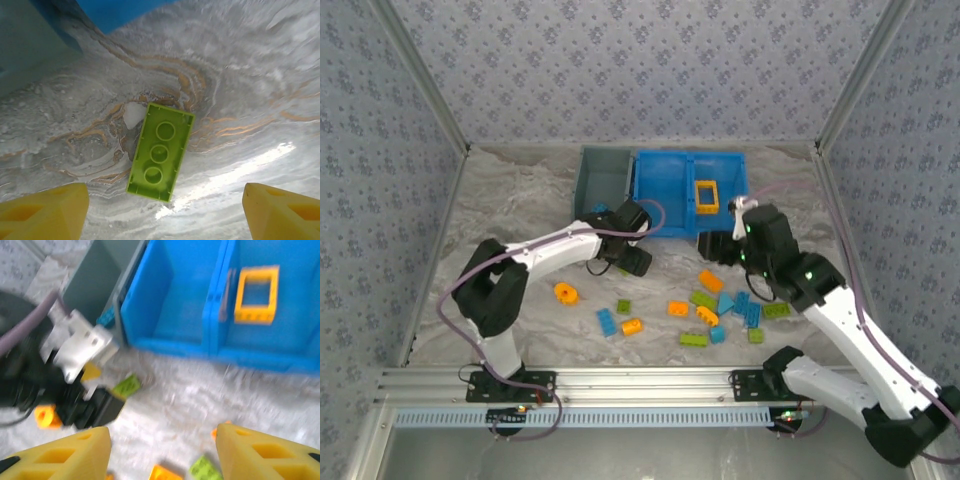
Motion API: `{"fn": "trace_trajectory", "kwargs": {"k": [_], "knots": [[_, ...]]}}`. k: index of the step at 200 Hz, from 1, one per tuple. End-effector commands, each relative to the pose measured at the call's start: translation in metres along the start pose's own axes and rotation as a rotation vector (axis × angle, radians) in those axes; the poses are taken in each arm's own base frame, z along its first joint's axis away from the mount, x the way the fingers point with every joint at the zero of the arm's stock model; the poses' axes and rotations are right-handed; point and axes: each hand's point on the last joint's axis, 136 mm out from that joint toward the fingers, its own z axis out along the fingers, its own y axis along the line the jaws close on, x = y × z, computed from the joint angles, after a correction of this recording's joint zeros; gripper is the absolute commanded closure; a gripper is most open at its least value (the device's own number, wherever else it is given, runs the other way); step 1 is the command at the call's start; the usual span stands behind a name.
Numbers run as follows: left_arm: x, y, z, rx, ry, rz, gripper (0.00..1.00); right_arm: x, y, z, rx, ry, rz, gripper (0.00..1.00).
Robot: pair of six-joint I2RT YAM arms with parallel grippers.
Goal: Sort the legos into containers by color
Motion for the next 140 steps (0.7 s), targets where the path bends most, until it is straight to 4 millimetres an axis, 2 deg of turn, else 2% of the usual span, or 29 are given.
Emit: {"fn": "trace_trajectory", "kwargs": {"k": [1,23,66,81,109,140], "knots": [[-0.004,-0.005,0.009,0.031,0.019,0.069,0.21,0.034,0.01,-0.007,-0.076,0.043,0.063,0.37],[0.0,-0.007,0.021,0.038,0.067,0.082,0.24,0.043,0.013,-0.015,-0.114,0.046,0.084,0.35],[0.002,0.001,0.032,0.002,0.102,0.068,0.25,0.037,0.02,-0.02,-0.13,0.043,0.081,0.36],[0.001,0.001,0.036,0.002,0.107,0.069,0.3,0.036,0.021,-0.019,-0.128,0.045,0.078,0.37],[0.005,-0.001,0.044,0.008,0.139,0.069,0.46,0.036,0.023,-0.014,-0.125,0.046,0.075,0.37],[0.007,-0.001,0.048,0.003,0.153,0.06,0.46,0.033,0.026,-0.013,-0.132,0.044,0.08,0.37]]}}
